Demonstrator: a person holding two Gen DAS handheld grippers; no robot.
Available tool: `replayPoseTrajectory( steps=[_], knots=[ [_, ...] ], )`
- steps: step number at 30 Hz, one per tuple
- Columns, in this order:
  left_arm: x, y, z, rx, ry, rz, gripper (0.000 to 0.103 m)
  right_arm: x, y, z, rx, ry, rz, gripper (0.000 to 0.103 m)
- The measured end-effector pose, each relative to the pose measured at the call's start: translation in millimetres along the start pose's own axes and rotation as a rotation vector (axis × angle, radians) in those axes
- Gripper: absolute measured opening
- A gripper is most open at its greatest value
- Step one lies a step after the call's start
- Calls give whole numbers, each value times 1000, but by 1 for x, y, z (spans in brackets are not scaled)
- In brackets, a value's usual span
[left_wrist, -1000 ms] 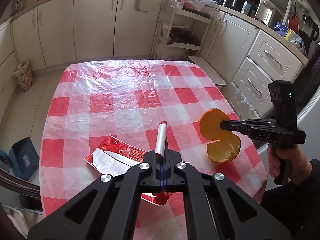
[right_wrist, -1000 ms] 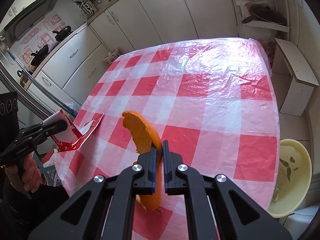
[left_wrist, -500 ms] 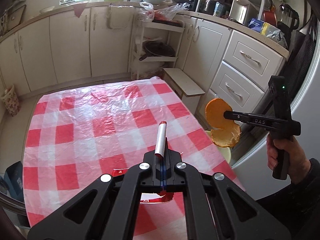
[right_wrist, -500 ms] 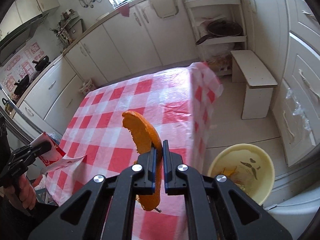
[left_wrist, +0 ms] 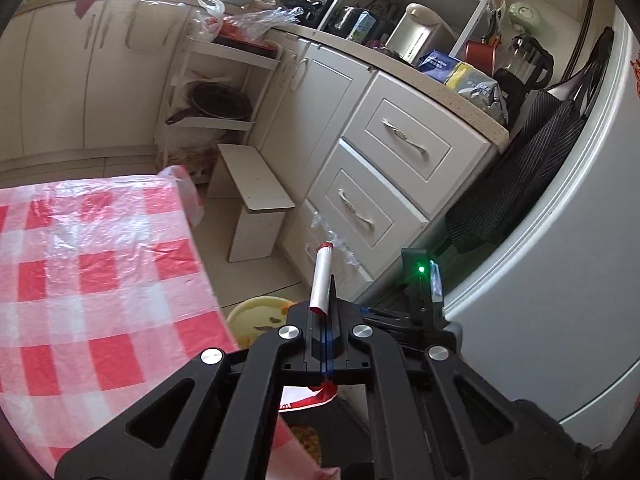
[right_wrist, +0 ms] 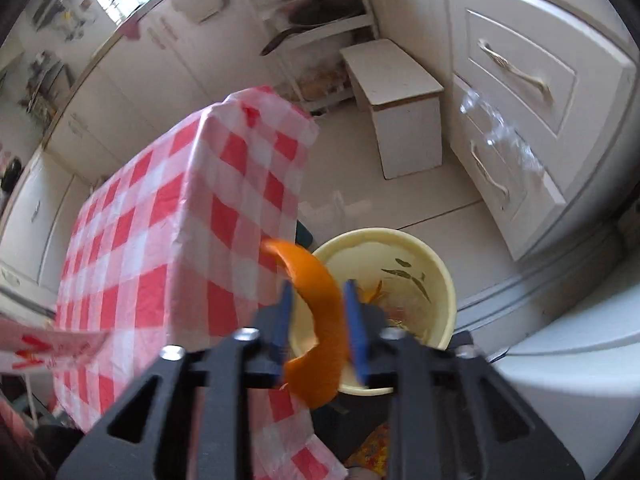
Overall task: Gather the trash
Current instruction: 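Carry the peel and wrapper over the yellow bucket and open both grippers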
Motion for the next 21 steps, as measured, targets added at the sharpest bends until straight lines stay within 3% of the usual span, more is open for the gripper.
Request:
replayPoseTrajectory(
  steps=[6, 10, 15, 18, 20, 21],
  knots=[
    [-4, 25, 75, -28, -61, -55, 0, 35, 7, -60, 98, 238, 144, 50],
    [-30, 11, 145, 37, -158, -135, 0, 50, 6, -92, 145, 356, 171, 54],
    [-69, -4, 213, 136, -295, -190, 1, 60, 9, -100, 151, 400, 184, 55],
    [-84, -12, 233, 172, -352, -221, 22, 63, 9, -100, 143, 393, 178, 56],
    [-86, -17, 233, 206, -361, -230, 54, 64, 9, -101, 137, 396, 177, 64],
    [-85, -18, 229, 209, -351, -233, 58, 64, 9, -102, 127, 400, 171, 64]
  ],
)
Point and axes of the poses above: each gripper's, at about its wrist camera, not at the fingertips, and z roughly the way its jaws point, y to its right, x to its top, the point moved 8 cm from there along z, roughly the way its jaws point, and after that the axes turned 4 degrees about x, right-handed, at the moved point
